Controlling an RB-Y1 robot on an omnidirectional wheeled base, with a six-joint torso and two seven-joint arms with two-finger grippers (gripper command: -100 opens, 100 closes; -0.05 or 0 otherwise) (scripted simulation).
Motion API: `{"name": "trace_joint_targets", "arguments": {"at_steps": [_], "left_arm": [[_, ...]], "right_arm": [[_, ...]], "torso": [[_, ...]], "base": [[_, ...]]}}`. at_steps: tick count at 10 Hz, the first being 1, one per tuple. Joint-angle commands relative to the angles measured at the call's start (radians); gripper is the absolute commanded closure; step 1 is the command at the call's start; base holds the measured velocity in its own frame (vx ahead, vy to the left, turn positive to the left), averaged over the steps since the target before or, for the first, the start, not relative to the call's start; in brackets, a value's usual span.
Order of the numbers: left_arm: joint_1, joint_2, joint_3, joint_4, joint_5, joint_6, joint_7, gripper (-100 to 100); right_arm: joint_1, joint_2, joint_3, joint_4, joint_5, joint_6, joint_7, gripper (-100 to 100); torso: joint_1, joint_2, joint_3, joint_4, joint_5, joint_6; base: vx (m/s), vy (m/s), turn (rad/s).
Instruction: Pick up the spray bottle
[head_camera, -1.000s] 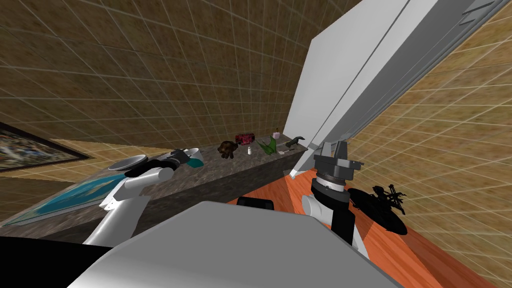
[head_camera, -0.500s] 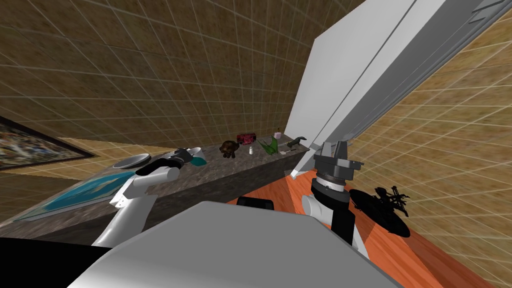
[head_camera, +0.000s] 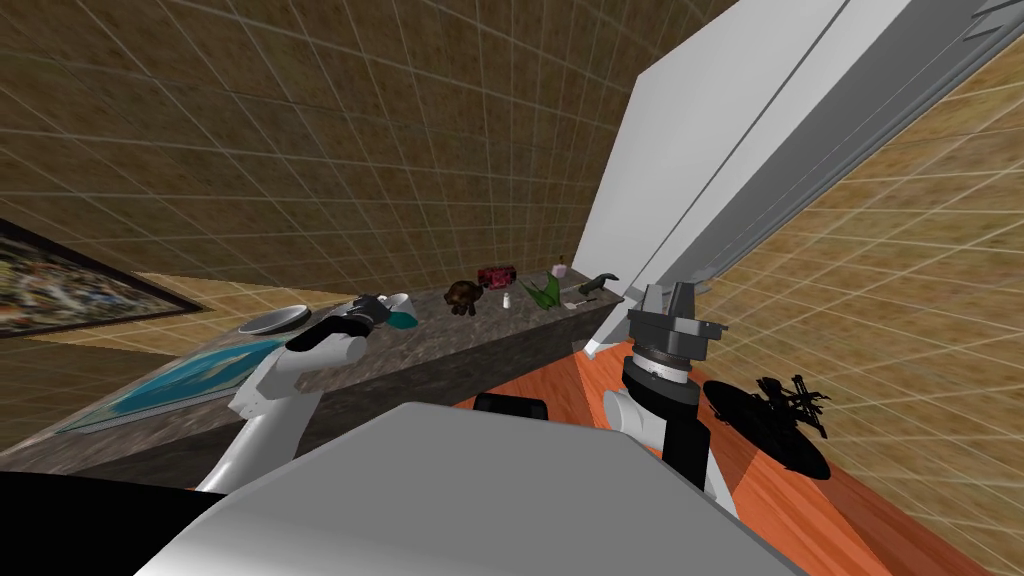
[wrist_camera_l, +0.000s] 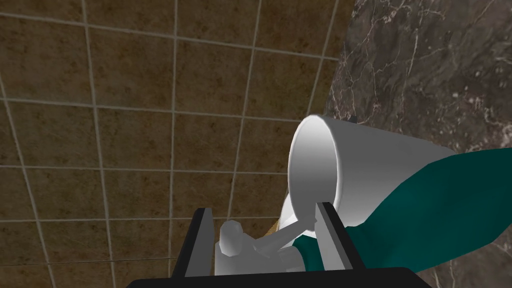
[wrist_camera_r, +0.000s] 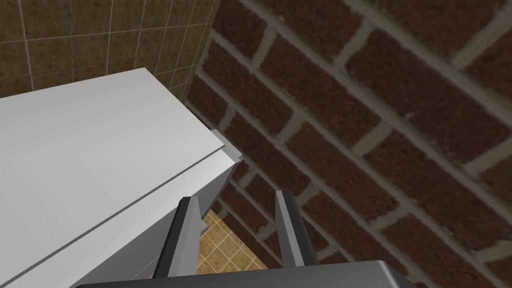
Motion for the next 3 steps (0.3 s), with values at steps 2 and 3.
{"name": "trace_joint_targets", "arguments": {"at_steps": [2,3], "left_arm": [[-0.003,0.000,-0.001,-0.004,-0.026,0.003,0.023,100],[-0.003,0.000,0.000,-0.004,-0.028,0.003,0.027,0]], "right_arm": [[0.000,0.000,0.000,0.000,0.000,0.000,0.000,0],[0.000,0.000,0.000,0.000,0.000,0.000,0.000,0]], "torso": [[-0.002,0.000,0.000,0.000,0.000,0.000],[-0.002,0.000,0.000,0.000,0.000,0.000]], "base": [[0.000,0.000,0.000],[0.000,0.000,0.000]]}}
